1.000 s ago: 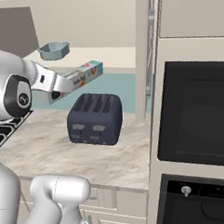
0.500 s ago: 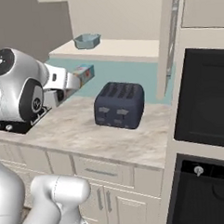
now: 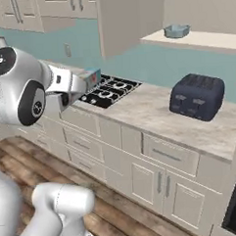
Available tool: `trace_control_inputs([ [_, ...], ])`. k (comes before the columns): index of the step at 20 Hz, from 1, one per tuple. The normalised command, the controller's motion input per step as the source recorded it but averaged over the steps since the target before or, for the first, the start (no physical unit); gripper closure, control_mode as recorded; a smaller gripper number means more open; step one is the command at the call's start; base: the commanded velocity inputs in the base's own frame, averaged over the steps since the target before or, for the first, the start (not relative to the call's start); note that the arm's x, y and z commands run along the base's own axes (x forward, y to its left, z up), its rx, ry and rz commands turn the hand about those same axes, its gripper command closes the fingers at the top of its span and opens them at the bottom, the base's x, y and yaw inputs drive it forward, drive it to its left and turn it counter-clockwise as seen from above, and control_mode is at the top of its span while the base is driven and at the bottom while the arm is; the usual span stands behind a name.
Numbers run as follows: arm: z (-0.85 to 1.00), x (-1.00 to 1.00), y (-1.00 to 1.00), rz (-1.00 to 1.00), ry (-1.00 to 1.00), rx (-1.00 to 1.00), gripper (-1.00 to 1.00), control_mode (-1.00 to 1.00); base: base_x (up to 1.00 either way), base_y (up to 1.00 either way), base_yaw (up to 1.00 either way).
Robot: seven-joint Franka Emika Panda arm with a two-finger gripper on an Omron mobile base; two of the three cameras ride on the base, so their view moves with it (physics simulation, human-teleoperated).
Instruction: Retrieve the tupperware and aluminum foil from the cabinet and place them on the dining counter near the plate with lemon and shrimp to prepare for storing leftovers.
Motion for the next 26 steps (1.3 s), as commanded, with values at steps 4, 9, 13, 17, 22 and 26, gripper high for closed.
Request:
trace_control_inputs([
  [4,0.00,0.00,0.00,0.00,0.00,0.00,1.00,1.00,-0.60,0.50,0.82],
  [9,0.00,0.00,0.00,0.00,0.00,0.00,1.00,1.00,-0.03,0.20,0.91],
  [13,0.00,0.00,0.00,0.00,0.00,0.00,1.00,1.00,0.00,0.00,0.97],
  [17,0.00,0.00,0.00,0.00,0.00,0.00,1.00,1.00,0.00,0.00,1.00],
  [22,0.00,0.00,0.00,0.00,0.00,0.00,1.00,1.00,0.00,0.00,1.00],
  [26,0.00,0.00,0.00,0.00,0.00,0.00,1.00,1.00,0.00,0.00,1.00],
])
